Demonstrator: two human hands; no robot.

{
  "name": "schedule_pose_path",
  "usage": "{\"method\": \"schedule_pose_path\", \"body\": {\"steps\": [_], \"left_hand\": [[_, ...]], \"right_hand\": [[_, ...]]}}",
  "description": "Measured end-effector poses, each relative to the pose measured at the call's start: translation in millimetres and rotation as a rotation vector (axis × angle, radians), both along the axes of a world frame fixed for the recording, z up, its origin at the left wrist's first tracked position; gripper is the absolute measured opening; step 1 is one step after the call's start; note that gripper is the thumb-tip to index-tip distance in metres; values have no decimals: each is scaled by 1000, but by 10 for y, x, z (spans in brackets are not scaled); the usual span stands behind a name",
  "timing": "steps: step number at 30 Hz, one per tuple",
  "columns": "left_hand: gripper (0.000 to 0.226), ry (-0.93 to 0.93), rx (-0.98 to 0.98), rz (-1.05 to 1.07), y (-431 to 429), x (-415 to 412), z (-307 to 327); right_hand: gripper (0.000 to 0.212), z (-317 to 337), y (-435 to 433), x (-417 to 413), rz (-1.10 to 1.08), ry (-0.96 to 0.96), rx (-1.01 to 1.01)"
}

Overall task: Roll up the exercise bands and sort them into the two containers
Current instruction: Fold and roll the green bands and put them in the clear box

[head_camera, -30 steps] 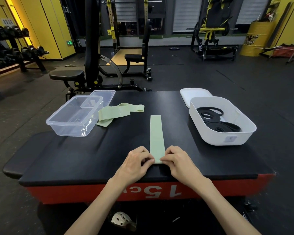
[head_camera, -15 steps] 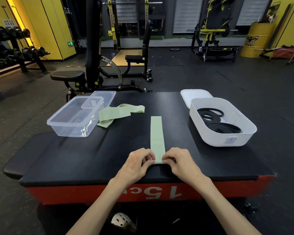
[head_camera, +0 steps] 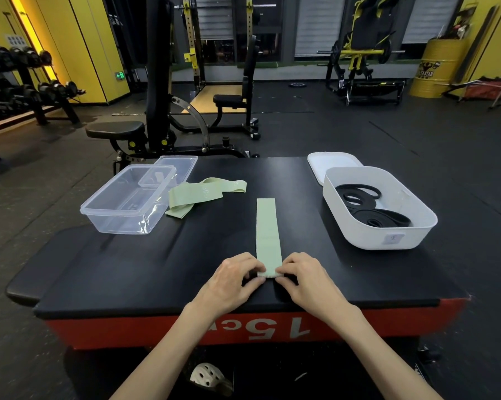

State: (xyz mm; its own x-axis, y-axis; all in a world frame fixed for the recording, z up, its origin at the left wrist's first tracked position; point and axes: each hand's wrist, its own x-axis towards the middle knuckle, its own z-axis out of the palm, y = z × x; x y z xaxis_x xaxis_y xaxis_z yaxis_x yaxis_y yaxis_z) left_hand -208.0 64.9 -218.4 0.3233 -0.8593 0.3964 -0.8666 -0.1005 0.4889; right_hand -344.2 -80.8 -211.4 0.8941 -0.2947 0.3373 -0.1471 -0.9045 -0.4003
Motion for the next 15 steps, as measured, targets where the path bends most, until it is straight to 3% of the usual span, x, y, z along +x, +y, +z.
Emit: {"method": "schedule_pose_path", "body": {"steps": [15], "left_hand": [[12, 19, 20, 73, -89, 53, 8]], "right_hand": [[19, 16, 10, 70, -48, 67, -47]]}}
